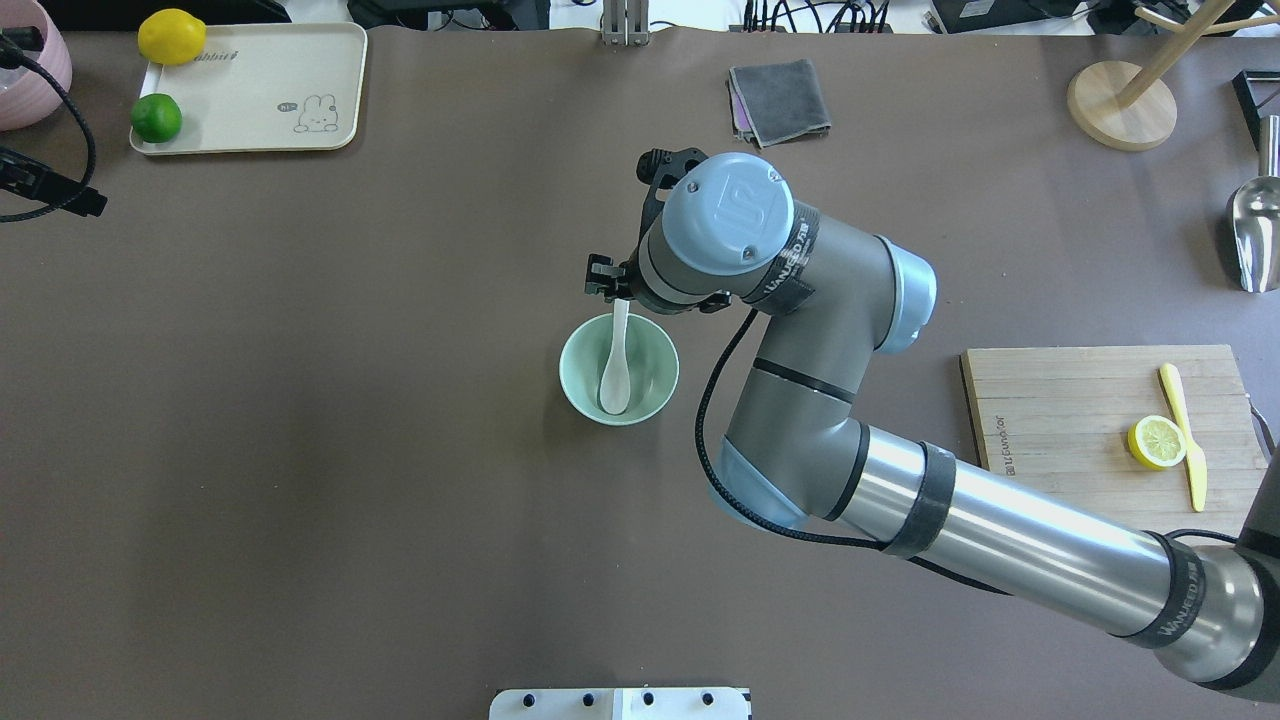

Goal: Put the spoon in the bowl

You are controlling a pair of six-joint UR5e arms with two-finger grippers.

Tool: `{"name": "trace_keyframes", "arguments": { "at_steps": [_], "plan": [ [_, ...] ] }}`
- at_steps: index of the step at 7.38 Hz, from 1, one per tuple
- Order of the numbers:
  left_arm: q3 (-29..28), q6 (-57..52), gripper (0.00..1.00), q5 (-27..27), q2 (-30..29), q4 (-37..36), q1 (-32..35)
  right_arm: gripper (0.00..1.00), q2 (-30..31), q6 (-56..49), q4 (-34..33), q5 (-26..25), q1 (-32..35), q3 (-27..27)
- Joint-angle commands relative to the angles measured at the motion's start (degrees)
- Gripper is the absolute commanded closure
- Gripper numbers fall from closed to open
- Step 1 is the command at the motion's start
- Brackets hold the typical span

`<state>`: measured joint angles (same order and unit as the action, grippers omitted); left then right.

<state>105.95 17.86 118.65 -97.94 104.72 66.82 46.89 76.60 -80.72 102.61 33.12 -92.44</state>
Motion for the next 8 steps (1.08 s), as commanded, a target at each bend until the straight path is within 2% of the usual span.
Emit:
{"name": "trace_keyframes", "arguments": {
  "at_steps": [1, 2, 3, 4, 7, 8],
  "plan": [
    [0.3, -0.2, 0.02, 1.0, 0.2, -0.7, 3.1, 0.0, 5.3, -5.3, -10.9, 3.3, 4.6, -13.7],
    [0.1, -3.7, 0.02, 3.8, 1.1, -1.1, 5.9, 0.0, 10.6, -13.1, -12.7, 6.7, 9.4, -18.7],
    [0.1, -9.4, 0.02, 5.2, 3.0, -1.6, 9.3, 0.0, 15.8, -20.5, -12.4, 11.7, 15.7, -20.0],
    [0.0, -13.2, 0.02, 5.2, 3.5, -2.8, 11.5, 0.0, 20.9, -24.4, -12.2, 13.7, 21.7, -20.1],
    [0.1, -15.7, 0.02, 5.4, 5.7, -3.8, 13.8, 0.0, 25.8, -27.5, -11.8, 15.4, 29.9, -18.0],
    [-0.2, -16.9, 0.02, 5.4, 5.7, -4.5, 14.5, 0.0, 27.9, -36.6, -11.8, 21.3, 35.1, -15.3]
  ]
}}
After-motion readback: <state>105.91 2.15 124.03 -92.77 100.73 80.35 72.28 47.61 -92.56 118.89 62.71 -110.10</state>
